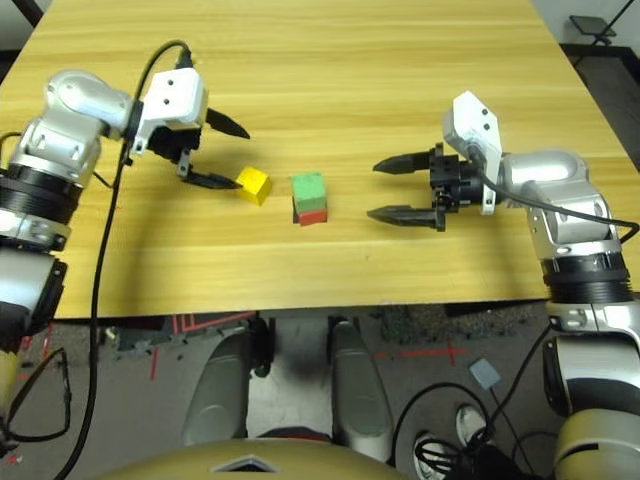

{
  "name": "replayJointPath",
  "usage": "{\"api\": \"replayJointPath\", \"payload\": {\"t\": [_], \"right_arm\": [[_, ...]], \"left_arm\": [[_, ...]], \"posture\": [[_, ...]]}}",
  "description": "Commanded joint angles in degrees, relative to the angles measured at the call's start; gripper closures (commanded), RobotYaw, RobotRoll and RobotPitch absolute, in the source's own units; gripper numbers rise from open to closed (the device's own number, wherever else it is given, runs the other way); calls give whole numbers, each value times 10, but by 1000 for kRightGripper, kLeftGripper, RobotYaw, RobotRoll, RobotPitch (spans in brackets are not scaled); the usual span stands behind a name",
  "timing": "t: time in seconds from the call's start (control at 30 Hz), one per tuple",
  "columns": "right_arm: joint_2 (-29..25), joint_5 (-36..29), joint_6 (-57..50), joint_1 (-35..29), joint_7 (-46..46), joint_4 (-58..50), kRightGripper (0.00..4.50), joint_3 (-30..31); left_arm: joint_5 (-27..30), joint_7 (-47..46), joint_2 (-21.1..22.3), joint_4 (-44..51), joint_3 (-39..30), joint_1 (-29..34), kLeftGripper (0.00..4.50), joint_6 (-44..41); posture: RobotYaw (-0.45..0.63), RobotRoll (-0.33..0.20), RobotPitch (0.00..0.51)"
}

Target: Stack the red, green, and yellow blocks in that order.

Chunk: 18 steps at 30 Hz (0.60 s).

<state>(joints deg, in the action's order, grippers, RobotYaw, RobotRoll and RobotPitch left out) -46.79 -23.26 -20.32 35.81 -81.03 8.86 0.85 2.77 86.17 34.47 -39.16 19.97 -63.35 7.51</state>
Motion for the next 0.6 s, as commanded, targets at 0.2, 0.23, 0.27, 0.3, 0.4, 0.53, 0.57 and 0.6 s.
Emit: {"api": "replayJointPath", "payload": {"t": [0.2,0.23,0.27,0.3,0.4,0.53,0.57,0.6], "right_arm": [[-14,-13,-20,-29,13,-38,0,-19],[-14,-14,-21,-31,15,-41,0,-19],[-13,-15,-22,-32,17,-42,0,-19],[-13,-16,-23,-32,18,-43,0,-19],[-13,-17,-23,-30,21,-42,0,-18],[-13,-15,-21,-27,21,-37,0,-15],[-13,-13,-19,-26,21,-34,0,-14],[-13,-12,-17,-25,20,-32,0,-13]], "left_arm": [[-39,9,-22,-103,-3,-20,40,55],[-42,5,-25,-117,-6,-21,40,59],[-44,1,-27,-133,-8,-21,40,62],[-46,-1,-29,-144,-9,-21,40,65],[-47,-4,-34,-170,-17,-21,207,81],[-35,2,-43,-179,-35,-19,1314,88],[-28,7,-45,-174,-42,-18,1662,85],[-22,11,-47,-168,-48,-17,1987,82]], "posture": [[15,-23,256],[15,-23,255],[15,-23,256],[15,-23,256],[16,-25,254],[24,-27,253],[28,-27,252],[34,-26,250]]}}
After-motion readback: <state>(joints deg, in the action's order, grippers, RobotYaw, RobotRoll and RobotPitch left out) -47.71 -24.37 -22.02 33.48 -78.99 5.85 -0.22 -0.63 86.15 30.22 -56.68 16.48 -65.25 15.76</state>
